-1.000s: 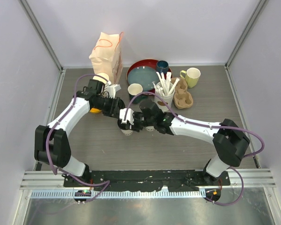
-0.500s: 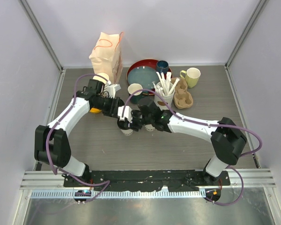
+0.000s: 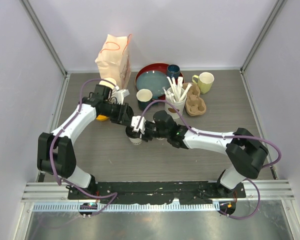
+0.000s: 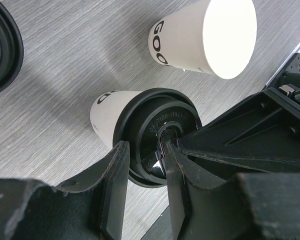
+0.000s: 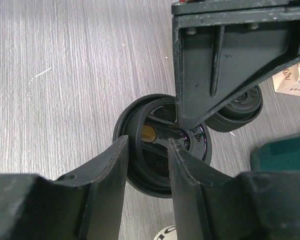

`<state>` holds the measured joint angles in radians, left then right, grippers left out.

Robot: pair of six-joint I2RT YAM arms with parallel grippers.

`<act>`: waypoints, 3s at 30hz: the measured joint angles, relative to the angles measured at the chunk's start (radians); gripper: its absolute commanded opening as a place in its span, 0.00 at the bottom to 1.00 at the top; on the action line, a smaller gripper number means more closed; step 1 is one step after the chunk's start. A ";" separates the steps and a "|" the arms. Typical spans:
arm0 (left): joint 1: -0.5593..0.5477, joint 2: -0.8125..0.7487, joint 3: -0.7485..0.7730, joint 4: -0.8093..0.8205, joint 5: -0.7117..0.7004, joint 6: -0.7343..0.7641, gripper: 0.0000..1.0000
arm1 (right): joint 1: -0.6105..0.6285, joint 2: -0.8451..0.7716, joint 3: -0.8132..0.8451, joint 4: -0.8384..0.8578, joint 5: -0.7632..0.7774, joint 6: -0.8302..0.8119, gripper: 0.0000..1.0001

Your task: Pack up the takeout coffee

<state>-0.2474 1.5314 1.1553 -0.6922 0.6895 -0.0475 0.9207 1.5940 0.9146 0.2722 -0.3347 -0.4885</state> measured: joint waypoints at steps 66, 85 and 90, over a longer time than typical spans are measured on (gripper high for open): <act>0.079 -0.138 -0.154 0.078 -0.079 -0.451 0.41 | 0.049 0.050 0.083 -0.005 0.341 0.446 0.75; 0.093 -0.138 -0.158 0.076 -0.057 -0.470 0.33 | 0.073 0.049 0.174 -0.125 0.370 0.454 0.75; 0.097 -0.138 -0.165 0.070 -0.056 -0.501 0.33 | 0.028 0.049 0.335 -0.241 0.341 0.489 0.70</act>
<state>-0.1509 1.3930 0.9901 -0.6220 0.6334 -0.5488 0.9485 1.6432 1.2491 0.0307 0.0063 0.0002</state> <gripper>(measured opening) 0.324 0.738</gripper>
